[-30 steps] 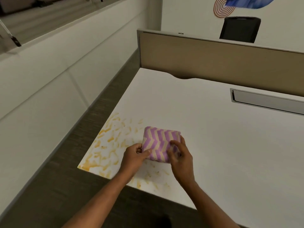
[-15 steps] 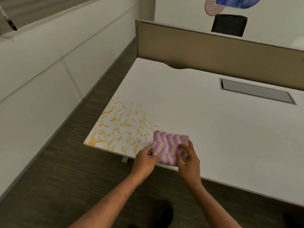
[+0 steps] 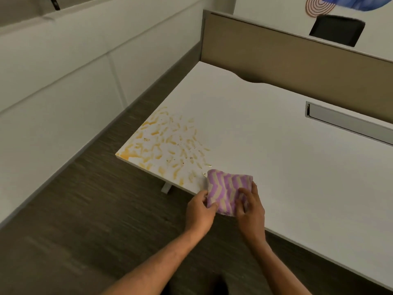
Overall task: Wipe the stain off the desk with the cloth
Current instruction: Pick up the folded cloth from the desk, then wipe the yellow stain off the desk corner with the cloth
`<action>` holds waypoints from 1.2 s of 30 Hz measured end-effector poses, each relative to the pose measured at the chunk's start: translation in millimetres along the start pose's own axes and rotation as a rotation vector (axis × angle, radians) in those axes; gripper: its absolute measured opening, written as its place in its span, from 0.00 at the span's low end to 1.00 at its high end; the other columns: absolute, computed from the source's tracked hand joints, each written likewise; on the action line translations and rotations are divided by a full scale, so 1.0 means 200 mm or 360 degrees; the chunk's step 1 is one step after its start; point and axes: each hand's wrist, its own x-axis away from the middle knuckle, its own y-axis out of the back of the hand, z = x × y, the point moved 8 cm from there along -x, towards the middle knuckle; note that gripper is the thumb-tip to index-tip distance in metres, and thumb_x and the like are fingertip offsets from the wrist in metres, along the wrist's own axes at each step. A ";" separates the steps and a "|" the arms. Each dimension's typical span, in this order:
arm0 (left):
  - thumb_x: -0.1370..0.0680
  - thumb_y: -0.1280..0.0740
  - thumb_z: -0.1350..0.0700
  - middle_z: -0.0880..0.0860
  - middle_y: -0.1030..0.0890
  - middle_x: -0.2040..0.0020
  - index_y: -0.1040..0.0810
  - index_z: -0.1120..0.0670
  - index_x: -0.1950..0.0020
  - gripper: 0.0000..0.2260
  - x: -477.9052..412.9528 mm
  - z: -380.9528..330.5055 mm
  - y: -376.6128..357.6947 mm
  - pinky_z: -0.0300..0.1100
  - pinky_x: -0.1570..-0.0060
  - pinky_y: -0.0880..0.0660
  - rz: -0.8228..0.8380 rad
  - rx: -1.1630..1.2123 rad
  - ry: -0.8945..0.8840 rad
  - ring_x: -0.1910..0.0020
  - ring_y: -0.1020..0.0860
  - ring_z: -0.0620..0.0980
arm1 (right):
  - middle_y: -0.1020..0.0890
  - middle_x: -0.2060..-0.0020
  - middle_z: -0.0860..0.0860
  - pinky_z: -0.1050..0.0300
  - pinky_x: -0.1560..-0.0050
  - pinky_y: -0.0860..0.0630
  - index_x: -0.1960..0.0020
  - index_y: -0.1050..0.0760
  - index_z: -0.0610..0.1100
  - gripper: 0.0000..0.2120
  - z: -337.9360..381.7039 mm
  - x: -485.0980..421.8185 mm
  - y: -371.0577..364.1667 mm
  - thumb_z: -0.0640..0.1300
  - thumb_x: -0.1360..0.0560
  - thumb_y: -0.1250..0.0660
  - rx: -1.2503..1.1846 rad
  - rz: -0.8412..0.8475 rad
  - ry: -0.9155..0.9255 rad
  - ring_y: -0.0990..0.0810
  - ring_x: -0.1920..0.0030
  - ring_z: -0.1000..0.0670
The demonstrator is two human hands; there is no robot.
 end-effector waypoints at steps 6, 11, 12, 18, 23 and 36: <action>0.21 0.27 0.56 0.45 0.18 0.46 0.23 0.49 0.35 0.16 0.04 0.06 -0.07 0.30 0.62 0.23 -0.0181 0.0181 0.0168 0.52 0.20 0.37 | 0.43 0.20 0.51 0.37 0.29 0.28 0.32 0.27 0.49 0.15 -0.05 -0.05 0.00 0.45 0.18 0.35 0.0225 0.0160 0.0122 0.41 0.20 0.46; 0.23 0.25 0.58 0.46 0.18 0.49 0.23 0.49 0.40 0.14 0.06 0.12 -0.09 0.27 0.67 0.23 -0.0291 0.0386 0.0269 0.53 0.18 0.40 | 0.49 0.18 0.44 0.38 0.21 0.46 0.26 0.32 0.49 0.20 0.02 -0.04 0.01 0.48 0.18 0.38 0.0686 0.0156 0.0475 0.53 0.18 0.41; 0.23 0.25 0.58 0.47 0.18 0.49 0.24 0.49 0.42 0.13 0.06 0.12 -0.09 0.27 0.66 0.23 -0.0309 0.0414 0.0278 0.53 0.18 0.41 | 0.51 0.17 0.45 0.41 0.20 0.51 0.24 0.34 0.49 0.21 0.06 -0.02 -0.01 0.50 0.17 0.40 0.0666 0.0206 0.0566 0.56 0.18 0.44; 0.21 0.29 0.65 0.53 0.16 0.49 0.23 0.53 0.45 0.09 0.08 0.16 -0.10 0.34 0.60 0.19 -0.0255 0.0575 0.0382 0.52 0.16 0.46 | 0.69 0.20 0.51 0.42 0.21 0.70 0.19 0.63 0.56 0.42 0.04 -0.01 -0.20 0.74 0.24 0.54 0.0841 0.0977 0.0497 0.74 0.22 0.50; 0.23 0.25 0.62 0.59 0.15 0.48 0.21 0.58 0.45 0.10 0.08 0.19 -0.10 0.42 0.55 0.18 -0.0122 0.0689 0.0477 0.48 0.15 0.55 | 0.72 0.22 0.47 0.37 0.21 0.67 0.20 0.69 0.55 0.57 -0.01 -0.05 -0.19 0.85 0.36 0.52 0.1040 0.1152 0.0561 0.75 0.22 0.44; 0.21 0.27 0.54 0.54 0.14 0.53 0.19 0.55 0.49 0.06 0.08 0.13 -0.01 0.32 0.55 0.22 -0.0067 0.0602 0.0150 0.51 0.16 0.49 | 0.73 0.23 0.43 0.35 0.22 0.66 0.21 0.72 0.51 0.46 -0.05 -0.04 -0.33 0.70 0.22 0.47 0.1277 0.0728 0.0515 0.73 0.22 0.39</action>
